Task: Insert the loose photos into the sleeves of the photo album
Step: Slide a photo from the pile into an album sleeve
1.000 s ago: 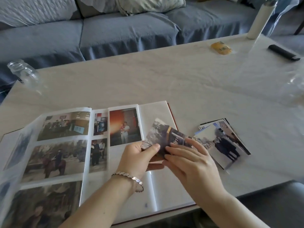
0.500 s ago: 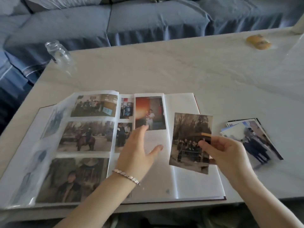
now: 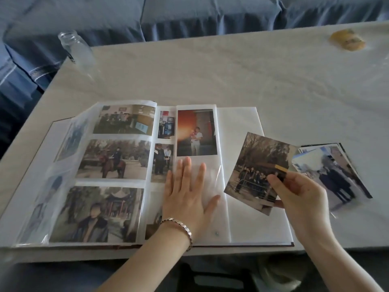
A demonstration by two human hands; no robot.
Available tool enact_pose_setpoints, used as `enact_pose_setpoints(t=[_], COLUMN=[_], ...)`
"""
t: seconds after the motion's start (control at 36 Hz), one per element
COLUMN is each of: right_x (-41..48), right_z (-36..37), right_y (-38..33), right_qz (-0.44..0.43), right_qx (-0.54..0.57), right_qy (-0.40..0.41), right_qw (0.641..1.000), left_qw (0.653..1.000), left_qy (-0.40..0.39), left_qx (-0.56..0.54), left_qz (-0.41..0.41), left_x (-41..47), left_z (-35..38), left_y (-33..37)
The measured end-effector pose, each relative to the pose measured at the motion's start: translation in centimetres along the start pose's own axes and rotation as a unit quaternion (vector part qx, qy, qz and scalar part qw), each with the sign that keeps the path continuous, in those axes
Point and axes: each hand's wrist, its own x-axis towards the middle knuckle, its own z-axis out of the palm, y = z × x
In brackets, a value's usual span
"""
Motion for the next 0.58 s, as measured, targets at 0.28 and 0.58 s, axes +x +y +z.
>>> enact_pose_setpoints(t=[0.28,0.58], right_x=[-1.1,-2.2], right_z=[0.8,1.3], right_y=[0.3,0.8], right_qz=[-0.033,0.094], right_qx=[-0.056,-0.086], right_qy=[0.009,-0.118], right_qw=[0.998,0.985], left_qw=[0.998,0.999], left_qy=[0.047,0.047], left_qx=[0.035,0.012], left_qz=[0.005,0.006], left_x=[-0.2,-0.1], left_z=[0.6,0.7], left_y=[-0.1,-0.2])
